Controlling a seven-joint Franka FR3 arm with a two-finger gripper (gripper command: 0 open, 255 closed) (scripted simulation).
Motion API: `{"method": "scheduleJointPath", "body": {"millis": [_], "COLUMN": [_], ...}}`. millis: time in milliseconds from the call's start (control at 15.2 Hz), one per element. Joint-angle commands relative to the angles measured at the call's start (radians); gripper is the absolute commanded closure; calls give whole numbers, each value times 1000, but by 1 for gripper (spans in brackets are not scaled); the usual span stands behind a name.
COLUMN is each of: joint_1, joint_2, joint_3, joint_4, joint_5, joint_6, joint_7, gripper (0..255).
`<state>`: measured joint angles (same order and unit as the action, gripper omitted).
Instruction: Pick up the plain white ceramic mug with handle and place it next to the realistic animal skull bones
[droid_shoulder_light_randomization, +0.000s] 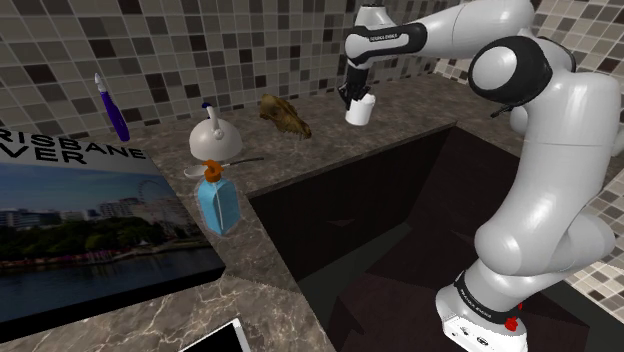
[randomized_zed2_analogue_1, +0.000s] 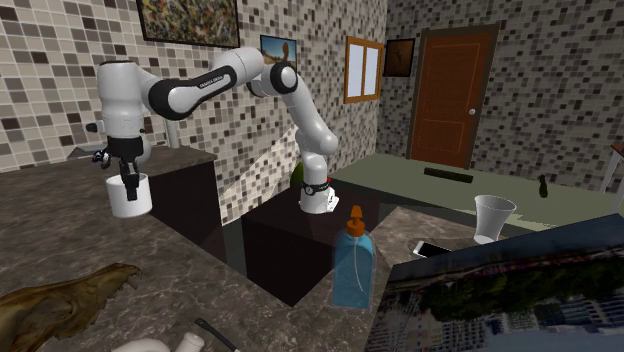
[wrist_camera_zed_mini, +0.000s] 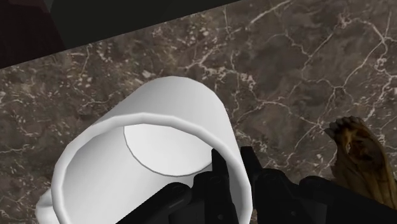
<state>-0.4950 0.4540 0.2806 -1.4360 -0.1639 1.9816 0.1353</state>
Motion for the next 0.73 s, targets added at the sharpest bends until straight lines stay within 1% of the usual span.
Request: {"method": "scheduleJointPath", "body": {"millis": [0,660], "joint_1": [-1,-1], "joint_2": [2,36], "joint_3": [-1,-9], "joint_4": [-24,-108], "joint_5": [-2,-17], "joint_6": [26,143], "joint_7": [2,15], "gripper": [255,255]}}
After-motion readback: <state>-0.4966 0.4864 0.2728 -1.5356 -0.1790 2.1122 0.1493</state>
